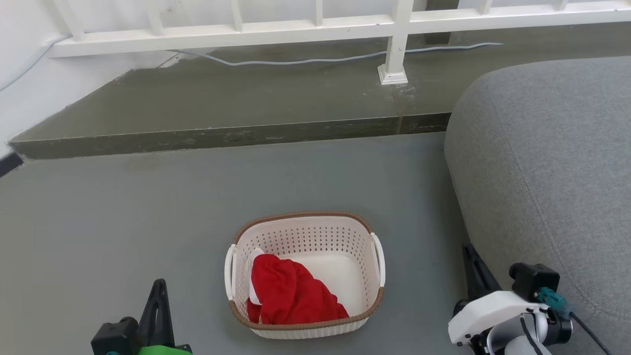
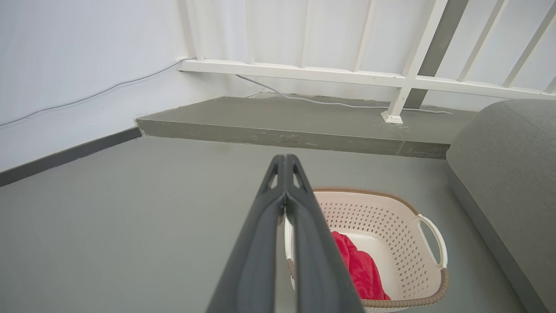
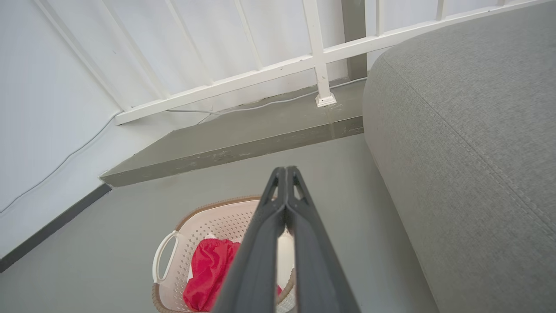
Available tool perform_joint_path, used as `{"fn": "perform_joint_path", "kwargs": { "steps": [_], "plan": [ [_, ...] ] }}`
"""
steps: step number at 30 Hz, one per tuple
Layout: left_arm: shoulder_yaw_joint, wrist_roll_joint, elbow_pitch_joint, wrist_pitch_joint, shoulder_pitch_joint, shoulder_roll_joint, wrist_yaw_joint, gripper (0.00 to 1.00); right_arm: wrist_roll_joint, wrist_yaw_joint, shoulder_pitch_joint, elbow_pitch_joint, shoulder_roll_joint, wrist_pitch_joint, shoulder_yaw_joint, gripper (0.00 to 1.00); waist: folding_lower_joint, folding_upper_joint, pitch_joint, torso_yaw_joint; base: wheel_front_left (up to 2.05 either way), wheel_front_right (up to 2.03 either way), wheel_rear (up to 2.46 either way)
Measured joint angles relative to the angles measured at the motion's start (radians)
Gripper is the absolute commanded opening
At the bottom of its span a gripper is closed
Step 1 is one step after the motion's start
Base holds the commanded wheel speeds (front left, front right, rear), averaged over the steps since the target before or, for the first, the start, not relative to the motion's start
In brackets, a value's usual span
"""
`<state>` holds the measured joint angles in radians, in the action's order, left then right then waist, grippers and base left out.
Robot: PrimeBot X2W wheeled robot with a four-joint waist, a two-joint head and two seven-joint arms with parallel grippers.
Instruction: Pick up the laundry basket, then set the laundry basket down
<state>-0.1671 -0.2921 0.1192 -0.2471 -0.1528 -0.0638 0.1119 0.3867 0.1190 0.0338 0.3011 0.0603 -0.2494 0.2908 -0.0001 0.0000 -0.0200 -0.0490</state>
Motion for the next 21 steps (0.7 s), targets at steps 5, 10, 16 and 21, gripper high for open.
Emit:
{"fn": "perform_joint_path", "kwargs": {
  "steps": [5, 10, 16, 21],
  "plan": [
    [-0.001, -0.061, -0.004, 0.001, -0.001, 0.001, -0.011, 0.0, 0.064, -0.012, 0.0, -0.007, -0.001, 0.011, -0.013, 0.0, 0.0, 0.0, 0.001, 0.003, 0.0, 0.0, 0.0],
    [0.002, -0.142, -0.005, 0.018, -0.001, 0.004, -0.024, 0.0, 0.146, -0.022, 0.0, -0.015, -0.001, 0.023, -0.031, 0.0, 0.0, 0.0, 0.002, 0.006, 0.0, 0.0, 0.0],
    [0.018, -0.252, -0.004, 0.044, 0.0, 0.006, -0.037, 0.0, 0.233, -0.039, -0.001, -0.02, -0.003, 0.051, -0.061, 0.0, 0.0, 0.0, 0.002, 0.009, 0.0, 0.0, 0.0],
    [0.032, -0.32, -0.002, 0.059, 0.002, 0.006, -0.046, 0.0, 0.296, -0.048, -0.001, -0.022, -0.003, 0.068, -0.08, 0.0, 0.0, 0.0, 0.003, 0.011, 0.0, 0.0, 0.0]
  ]
}}
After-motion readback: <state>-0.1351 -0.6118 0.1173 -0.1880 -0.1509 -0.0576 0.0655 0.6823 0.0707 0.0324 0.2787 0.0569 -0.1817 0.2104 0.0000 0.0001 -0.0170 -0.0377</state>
